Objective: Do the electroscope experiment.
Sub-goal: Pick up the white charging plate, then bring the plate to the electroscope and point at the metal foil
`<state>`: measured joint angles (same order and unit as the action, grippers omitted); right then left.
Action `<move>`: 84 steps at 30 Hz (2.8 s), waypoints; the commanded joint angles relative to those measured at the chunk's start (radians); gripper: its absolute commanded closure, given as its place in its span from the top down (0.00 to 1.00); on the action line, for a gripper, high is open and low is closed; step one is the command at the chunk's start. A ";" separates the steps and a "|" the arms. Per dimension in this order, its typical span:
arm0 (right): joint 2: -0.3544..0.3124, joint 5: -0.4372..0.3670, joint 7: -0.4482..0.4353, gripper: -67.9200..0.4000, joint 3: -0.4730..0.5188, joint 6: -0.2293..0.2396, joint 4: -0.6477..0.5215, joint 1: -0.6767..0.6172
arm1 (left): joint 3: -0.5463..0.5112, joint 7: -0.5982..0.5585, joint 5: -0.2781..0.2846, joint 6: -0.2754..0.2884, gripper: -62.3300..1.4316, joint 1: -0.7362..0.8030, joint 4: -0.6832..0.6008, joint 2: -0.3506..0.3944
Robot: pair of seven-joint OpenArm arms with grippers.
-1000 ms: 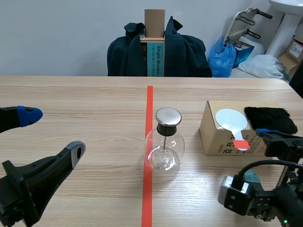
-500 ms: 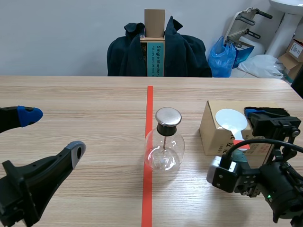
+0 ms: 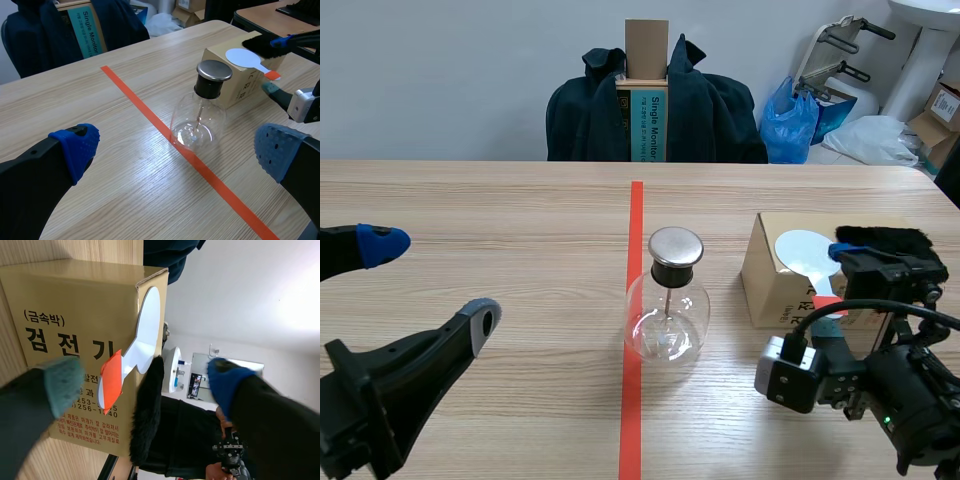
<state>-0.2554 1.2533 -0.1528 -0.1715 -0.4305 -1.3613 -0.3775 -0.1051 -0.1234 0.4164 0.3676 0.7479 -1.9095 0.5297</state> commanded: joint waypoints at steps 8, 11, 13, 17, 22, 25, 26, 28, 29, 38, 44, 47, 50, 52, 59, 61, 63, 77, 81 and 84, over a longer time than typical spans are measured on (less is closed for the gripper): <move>-0.011 -0.002 0.010 0.17 0.015 -0.011 -0.021 0.009 | 0.003 -0.014 0.006 0.001 1.00 -0.003 -0.017 0.003; -0.013 -0.002 0.010 0.07 0.015 -0.011 -0.021 0.009 | 0.003 -0.014 0.006 0.001 1.00 -0.003 -0.017 0.003; -0.020 -0.002 0.012 0.02 0.016 -0.011 -0.021 0.009 | 0.003 -0.014 0.006 0.001 1.00 -0.003 -0.017 0.003; -0.024 -0.002 0.013 0.02 0.016 -0.011 -0.021 0.009 | 0.003 -0.014 0.002 0.001 1.00 -0.003 -0.017 0.003; -0.024 -0.003 0.011 0.02 0.034 -0.027 -0.022 0.008 | 0.003 -0.012 0.002 0.001 1.00 -0.003 -0.017 0.003; -0.024 -0.021 -0.012 0.02 0.067 -0.061 -0.026 0.006 | 0.003 -0.007 0.000 0.001 1.00 -0.003 -0.017 0.004; -0.024 -0.033 -0.023 0.02 0.079 -0.071 -0.029 0.006 | 0.003 -0.006 -0.001 0.001 1.00 -0.003 -0.017 0.008; -0.024 -0.060 -0.042 0.02 0.108 -0.087 -0.042 0.005 | 0.003 -0.003 -0.001 0.001 1.00 -0.004 -0.016 0.028; -0.024 -0.076 -0.051 0.02 0.125 -0.087 -0.054 0.004 | 0.003 0.011 -0.001 0.001 1.00 -0.010 -0.015 0.045; -0.024 -0.241 -0.121 0.02 0.279 -0.101 -0.298 -0.057 | 0.063 0.092 0.018 0.105 0.10 -0.198 0.180 0.168; -0.024 -0.302 -0.122 0.02 0.339 -0.101 -0.457 -0.092 | 0.257 0.009 0.018 0.164 0.05 -0.432 0.387 0.169; -0.024 -0.335 -0.114 0.02 0.360 -0.101 -0.507 -0.091 | 0.382 -0.045 0.017 0.172 0.05 -0.551 0.484 0.160; -0.024 -0.349 -0.101 0.02 0.379 -0.101 -0.548 -0.091 | 0.495 -0.071 0.010 0.172 0.05 -0.659 0.572 0.131; -0.024 -0.349 -0.100 0.02 0.389 -0.101 -0.566 -0.091 | 0.559 -0.071 0.006 0.171 0.05 -0.721 0.628 0.100; -0.024 -0.432 -0.101 0.02 0.388 -0.100 -0.598 -0.078 | 0.709 -0.125 -0.050 0.157 0.05 -0.854 0.805 -0.019; -0.024 -0.436 -0.101 0.02 0.385 -0.092 -0.598 -0.056 | 0.731 -0.142 -0.077 0.137 0.05 -0.872 0.845 -0.049; -0.024 -0.436 -0.101 0.02 0.374 -0.072 -0.598 -0.033 | 0.749 -0.158 -0.098 0.118 0.05 -0.885 0.878 -0.072; -0.021 -0.233 -0.097 0.02 0.085 0.013 -0.552 0.031 | 0.780 -0.202 -0.126 0.042 0.05 -0.900 0.961 -0.133; -0.021 -0.152 -0.100 0.02 0.013 0.012 -0.466 0.031 | 0.780 -0.202 -0.126 0.042 0.05 -0.900 0.961 -0.133; -0.021 -0.124 -0.119 0.02 -0.005 0.012 -0.387 0.031 | 0.780 -0.202 -0.126 0.038 0.05 -0.900 0.961 -0.133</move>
<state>-0.2630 1.1355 -0.2668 -0.1944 -0.4034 -1.7485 -0.3500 0.6811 -0.3084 0.2844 0.4110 -0.1444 -0.9344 0.3992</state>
